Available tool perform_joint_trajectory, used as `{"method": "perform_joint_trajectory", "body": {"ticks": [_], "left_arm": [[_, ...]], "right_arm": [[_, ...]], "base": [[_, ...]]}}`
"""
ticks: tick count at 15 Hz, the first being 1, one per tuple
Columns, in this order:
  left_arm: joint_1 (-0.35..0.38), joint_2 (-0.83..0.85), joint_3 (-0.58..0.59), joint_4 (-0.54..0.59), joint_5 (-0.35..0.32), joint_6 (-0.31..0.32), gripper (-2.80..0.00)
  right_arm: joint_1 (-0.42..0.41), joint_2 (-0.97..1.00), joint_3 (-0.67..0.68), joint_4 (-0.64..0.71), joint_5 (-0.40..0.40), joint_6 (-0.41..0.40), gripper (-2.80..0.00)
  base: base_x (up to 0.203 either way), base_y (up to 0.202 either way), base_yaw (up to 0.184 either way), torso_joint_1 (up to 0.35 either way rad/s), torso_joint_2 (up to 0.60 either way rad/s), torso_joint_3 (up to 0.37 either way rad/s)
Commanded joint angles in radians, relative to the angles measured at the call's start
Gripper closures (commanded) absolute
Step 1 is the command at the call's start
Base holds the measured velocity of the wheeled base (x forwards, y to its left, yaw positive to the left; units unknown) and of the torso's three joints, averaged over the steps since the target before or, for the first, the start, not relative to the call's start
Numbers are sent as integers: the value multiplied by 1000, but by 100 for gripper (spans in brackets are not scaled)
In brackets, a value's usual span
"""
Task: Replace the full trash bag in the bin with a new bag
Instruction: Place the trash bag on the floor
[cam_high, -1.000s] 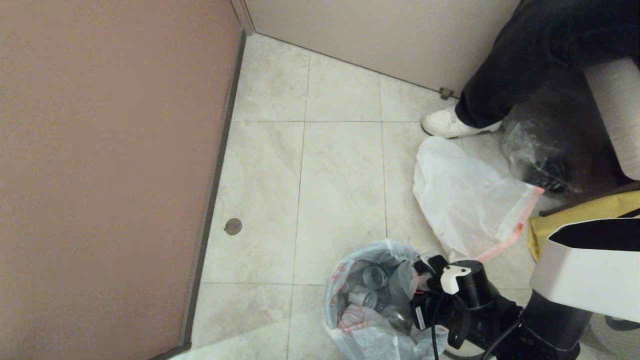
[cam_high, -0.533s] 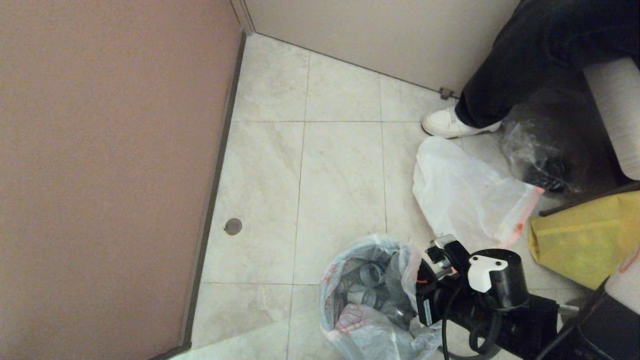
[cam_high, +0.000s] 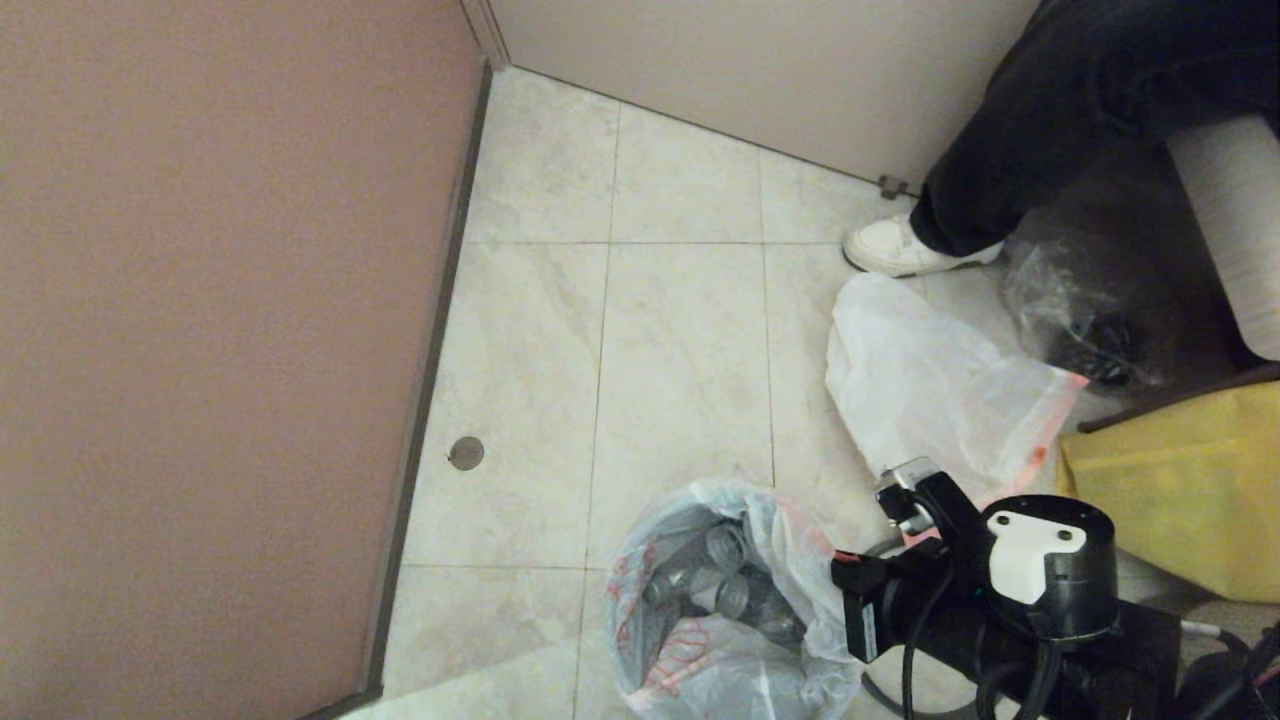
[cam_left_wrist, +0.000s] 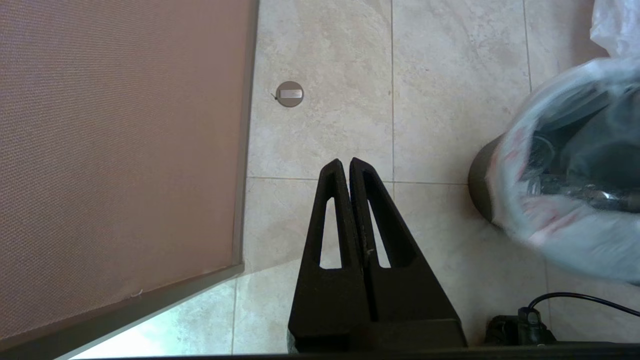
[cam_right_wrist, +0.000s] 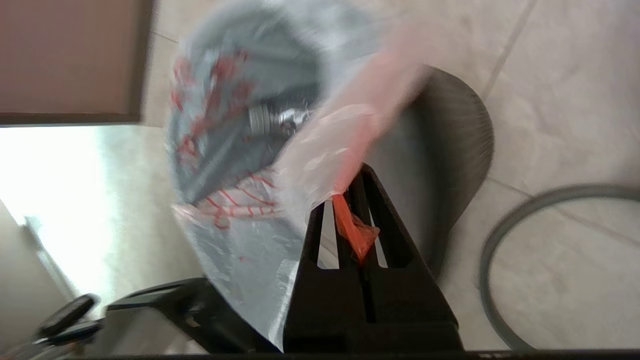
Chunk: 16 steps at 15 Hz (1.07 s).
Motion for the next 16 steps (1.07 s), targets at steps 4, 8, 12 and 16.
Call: {"method": "perform_joint_trajectory", "body": {"ticks": [4, 8, 12, 16], "left_arm": [[0, 1, 0, -1, 0, -1, 0], [0, 1, 0, -1, 0, -1, 0], [0, 1, 0, 0, 0, -1, 0], [0, 1, 0, 0, 0, -1, 0]], "right_arm": [[-82, 235, -58, -73, -2, -26, 0], [-72, 408, -198, -78, -9, -88, 0], [-9, 325, -231, -49, -13, -108, 0], [15, 141, -207, 25, -25, -103, 0]], "base": [[0, 0, 0, 0, 0, 0], [0, 0, 0, 0, 0, 0], [0, 0, 0, 0, 0, 0], [0, 0, 0, 0, 0, 0]]}}
